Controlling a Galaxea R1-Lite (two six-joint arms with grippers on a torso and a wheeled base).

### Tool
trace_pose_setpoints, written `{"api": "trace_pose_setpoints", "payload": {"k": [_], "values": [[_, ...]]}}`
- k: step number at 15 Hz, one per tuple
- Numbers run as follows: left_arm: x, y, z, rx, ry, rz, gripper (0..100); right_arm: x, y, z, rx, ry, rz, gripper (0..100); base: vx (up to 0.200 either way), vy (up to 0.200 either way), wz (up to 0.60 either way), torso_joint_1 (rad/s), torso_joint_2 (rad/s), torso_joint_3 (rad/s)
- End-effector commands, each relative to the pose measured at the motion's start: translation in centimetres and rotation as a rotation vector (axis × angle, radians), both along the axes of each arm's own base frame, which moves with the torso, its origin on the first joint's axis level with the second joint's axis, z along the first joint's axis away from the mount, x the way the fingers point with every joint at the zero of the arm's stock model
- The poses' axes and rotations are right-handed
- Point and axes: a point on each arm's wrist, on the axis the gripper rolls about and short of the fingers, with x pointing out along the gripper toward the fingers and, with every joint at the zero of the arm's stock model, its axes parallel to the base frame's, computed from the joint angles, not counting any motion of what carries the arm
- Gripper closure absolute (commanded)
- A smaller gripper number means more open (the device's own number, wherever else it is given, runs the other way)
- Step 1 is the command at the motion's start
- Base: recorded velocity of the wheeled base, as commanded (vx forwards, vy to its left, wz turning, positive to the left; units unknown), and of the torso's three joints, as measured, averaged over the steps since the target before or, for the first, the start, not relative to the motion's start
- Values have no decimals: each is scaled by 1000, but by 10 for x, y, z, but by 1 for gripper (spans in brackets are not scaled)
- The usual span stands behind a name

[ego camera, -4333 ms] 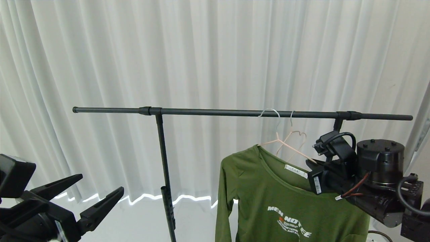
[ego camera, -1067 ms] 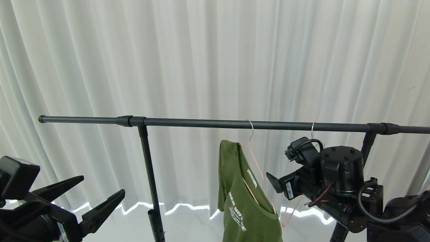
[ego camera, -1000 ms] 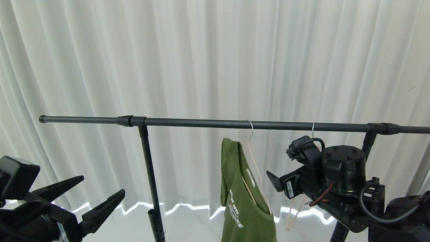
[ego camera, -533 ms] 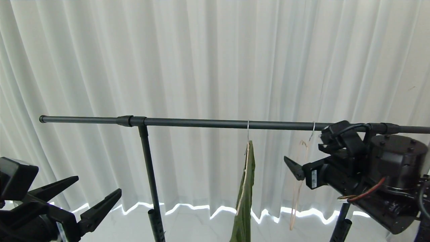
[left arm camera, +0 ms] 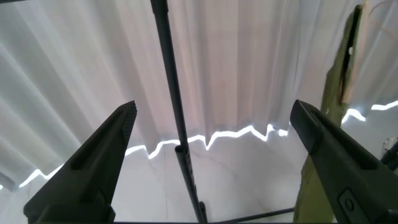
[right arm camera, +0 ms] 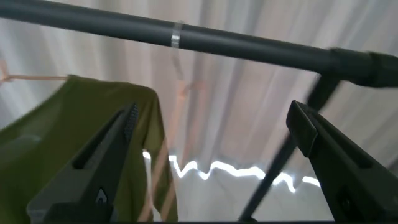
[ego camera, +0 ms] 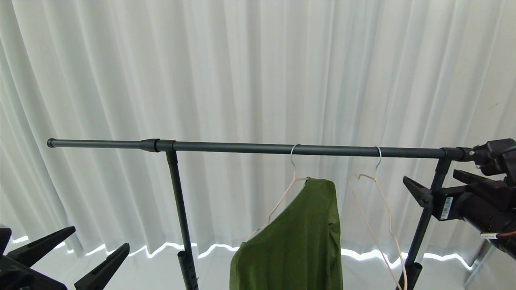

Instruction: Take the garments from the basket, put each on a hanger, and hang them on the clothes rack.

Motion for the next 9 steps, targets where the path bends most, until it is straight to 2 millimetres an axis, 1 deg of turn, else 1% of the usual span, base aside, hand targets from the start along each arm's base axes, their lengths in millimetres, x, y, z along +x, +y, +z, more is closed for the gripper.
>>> {"api": "trace_pose_setpoints", "payload": {"k": [1, 2, 3, 7, 9], "values": [[-5, 1, -2, -5, -12, 8, 0, -4, -13, -2, 1, 0, -48, 0, 0, 0, 0, 0, 0, 0], [-5, 2, -3, -3, -5, 12, 0, -4, -14, -5, -2, 9, -53, 0, 0, 0, 0, 0, 0, 0], [-6, 2, -6, -1, 6, 13, 0, -9, -17, -13, -20, 36, -57, 0, 0, 0, 0, 0, 0, 0], [-3, 2, -8, 2, 25, 14, 0, -24, -25, -42, -36, 110, -70, 0, 0, 0, 0, 0, 0, 0], [0, 1, -10, 7, 48, 22, 0, -25, -26, -46, -16, 131, -77, 0, 0, 0, 0, 0, 0, 0]]}}
